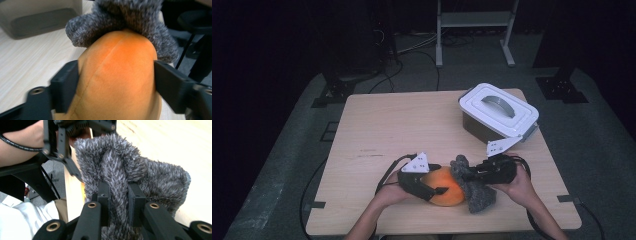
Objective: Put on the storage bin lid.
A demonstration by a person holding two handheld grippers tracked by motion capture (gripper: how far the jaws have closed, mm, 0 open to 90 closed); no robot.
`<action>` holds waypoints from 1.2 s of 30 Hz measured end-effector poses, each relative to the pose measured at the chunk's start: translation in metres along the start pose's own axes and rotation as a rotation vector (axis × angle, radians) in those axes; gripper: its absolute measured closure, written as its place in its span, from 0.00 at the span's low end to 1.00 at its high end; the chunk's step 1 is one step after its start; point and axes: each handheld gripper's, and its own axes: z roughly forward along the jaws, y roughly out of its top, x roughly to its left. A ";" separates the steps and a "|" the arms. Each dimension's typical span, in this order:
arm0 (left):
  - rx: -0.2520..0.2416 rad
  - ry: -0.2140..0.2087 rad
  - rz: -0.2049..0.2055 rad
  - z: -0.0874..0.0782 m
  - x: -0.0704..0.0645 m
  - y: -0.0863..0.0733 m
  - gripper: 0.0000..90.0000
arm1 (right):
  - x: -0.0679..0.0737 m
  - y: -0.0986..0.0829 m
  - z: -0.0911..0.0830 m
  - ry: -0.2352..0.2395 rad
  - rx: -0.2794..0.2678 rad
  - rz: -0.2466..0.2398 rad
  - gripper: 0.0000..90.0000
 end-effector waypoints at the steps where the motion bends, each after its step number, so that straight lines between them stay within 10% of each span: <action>1: 0.000 0.000 0.000 0.000 0.000 0.000 0.21 | -0.001 -0.003 0.000 -0.002 0.004 0.005 0.83; 12: -0.036 -0.074 -0.124 0.004 0.015 -0.018 0.10 | -0.014 -0.039 -0.017 0.001 0.003 0.084 0.83; 19: -0.036 -0.045 -0.100 0.000 0.011 -0.018 0.33 | -0.020 -0.052 -0.021 -0.003 0.019 0.120 0.83; 27: -0.036 0.015 -0.053 -0.009 0.007 -0.003 0.40 | -0.008 -0.020 -0.035 0.015 -0.057 0.060 0.83; 36: -0.039 0.049 -0.035 -0.017 0.003 0.003 0.41 | 0.002 0.017 -0.001 0.025 -0.033 -0.013 0.84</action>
